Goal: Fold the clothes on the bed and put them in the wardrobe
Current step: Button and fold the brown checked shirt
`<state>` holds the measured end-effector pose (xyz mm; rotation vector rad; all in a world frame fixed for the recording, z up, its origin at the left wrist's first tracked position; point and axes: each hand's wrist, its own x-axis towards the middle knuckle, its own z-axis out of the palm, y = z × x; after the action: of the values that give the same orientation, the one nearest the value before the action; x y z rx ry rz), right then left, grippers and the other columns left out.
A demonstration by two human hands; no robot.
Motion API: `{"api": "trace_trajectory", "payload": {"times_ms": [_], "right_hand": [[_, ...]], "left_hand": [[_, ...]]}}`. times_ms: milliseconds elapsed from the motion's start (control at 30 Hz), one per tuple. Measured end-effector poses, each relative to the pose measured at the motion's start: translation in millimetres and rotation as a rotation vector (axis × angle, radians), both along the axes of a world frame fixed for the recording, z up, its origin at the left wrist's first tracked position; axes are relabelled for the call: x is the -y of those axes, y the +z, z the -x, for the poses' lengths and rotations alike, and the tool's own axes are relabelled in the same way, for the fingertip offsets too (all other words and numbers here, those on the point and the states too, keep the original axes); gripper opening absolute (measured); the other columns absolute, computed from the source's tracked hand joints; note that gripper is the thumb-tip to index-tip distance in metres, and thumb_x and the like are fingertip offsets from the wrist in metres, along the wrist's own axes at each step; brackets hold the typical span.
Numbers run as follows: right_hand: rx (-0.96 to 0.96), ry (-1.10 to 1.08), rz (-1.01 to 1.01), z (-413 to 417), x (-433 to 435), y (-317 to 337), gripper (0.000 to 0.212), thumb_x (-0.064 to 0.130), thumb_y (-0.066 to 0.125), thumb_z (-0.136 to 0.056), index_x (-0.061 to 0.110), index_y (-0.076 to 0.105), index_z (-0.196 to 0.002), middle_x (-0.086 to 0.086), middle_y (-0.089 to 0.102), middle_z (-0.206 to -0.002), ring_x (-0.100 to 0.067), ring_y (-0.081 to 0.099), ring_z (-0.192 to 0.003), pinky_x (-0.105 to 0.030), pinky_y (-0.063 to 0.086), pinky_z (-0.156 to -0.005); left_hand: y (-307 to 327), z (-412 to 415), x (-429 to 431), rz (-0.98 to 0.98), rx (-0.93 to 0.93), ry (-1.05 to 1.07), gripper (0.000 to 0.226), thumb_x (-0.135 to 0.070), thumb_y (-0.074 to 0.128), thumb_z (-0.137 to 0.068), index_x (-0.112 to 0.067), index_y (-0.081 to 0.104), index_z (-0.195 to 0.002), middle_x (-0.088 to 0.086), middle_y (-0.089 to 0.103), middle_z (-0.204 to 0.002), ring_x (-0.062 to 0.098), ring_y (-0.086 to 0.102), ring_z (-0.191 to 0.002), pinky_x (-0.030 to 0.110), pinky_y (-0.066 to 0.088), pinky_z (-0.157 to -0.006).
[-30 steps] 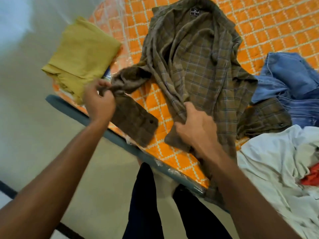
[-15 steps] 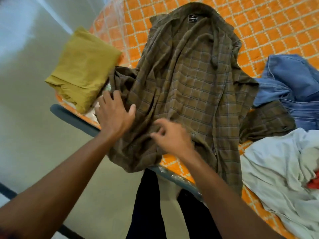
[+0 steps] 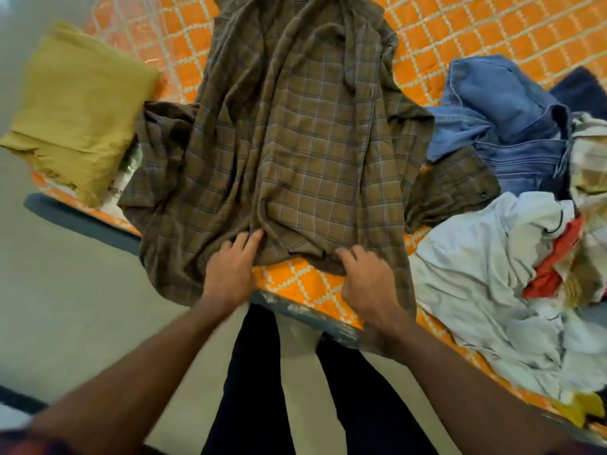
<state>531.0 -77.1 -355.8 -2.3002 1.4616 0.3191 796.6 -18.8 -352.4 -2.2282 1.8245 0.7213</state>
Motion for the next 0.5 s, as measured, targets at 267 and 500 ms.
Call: {"api": "trace_trajectory", "payload": {"times_ms": [267, 500], "right_hand": [[-0.11, 0.222, -0.616, -20.2, 12.5, 32.7, 0.025, 0.023, 0.055, -0.082, 0.017, 0.075, -0.096, -0.01, 0.075, -0.1, -0.032, 0.07, -0.095, -0.038, 0.056, -0.08], [0.168, 0.058, -0.801, -12.2, -51.7, 23.1, 0.039, 0.021, 0.059, -0.089, 0.029, 0.068, -0.126, 0.003, 0.076, -0.102, -0.01, 0.069, -0.087, -0.021, 0.051, -0.077]], "left_hand": [[69.0, -64.1, 24.1, -0.567, 0.229, -0.626, 0.031, -0.02, 0.047, -0.097, -0.022, 0.062, -0.124, 0.004, 0.068, -0.119, 0.026, 0.066, -0.111, 0.037, 0.053, -0.089], [58.3, -40.2, 3.8, -0.784, 0.093, -0.532, 0.033, -0.043, 0.053, -0.089, -0.033, 0.061, -0.119, -0.003, 0.066, -0.115, 0.022, 0.063, -0.108, 0.035, 0.054, -0.091]]}}
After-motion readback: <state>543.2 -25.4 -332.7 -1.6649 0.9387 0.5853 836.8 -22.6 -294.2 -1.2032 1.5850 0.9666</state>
